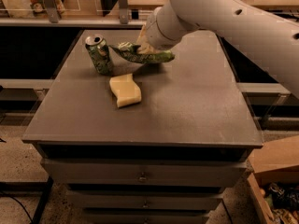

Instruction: Move green jalapeno chip bag near green can

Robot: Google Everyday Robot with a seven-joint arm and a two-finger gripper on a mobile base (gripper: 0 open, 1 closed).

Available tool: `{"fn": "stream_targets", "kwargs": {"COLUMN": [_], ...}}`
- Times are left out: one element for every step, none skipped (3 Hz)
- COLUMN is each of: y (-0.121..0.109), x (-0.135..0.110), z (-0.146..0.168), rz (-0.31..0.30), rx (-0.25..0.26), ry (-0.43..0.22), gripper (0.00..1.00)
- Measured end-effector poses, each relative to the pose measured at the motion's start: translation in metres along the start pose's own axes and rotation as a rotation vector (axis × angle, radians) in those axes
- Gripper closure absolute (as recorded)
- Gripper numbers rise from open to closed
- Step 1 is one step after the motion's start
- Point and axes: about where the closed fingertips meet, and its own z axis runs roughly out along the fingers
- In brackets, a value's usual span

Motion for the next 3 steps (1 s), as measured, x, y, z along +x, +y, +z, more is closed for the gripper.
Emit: {"fn": "stream_targets", "kwargs": {"y": [0.0007, 0.0014, 0.0015], "x": [-0.0009, -0.0019, -0.002], "z": [0.0011, 0.0022, 0.0023], "rz": [-0.001, -0.003, -0.003], "rx": [-0.002, -0.004, -0.004], "ry": [-0.001, -0.002, -0.002], "gripper": [0.13, 0.0, 0.0]}}
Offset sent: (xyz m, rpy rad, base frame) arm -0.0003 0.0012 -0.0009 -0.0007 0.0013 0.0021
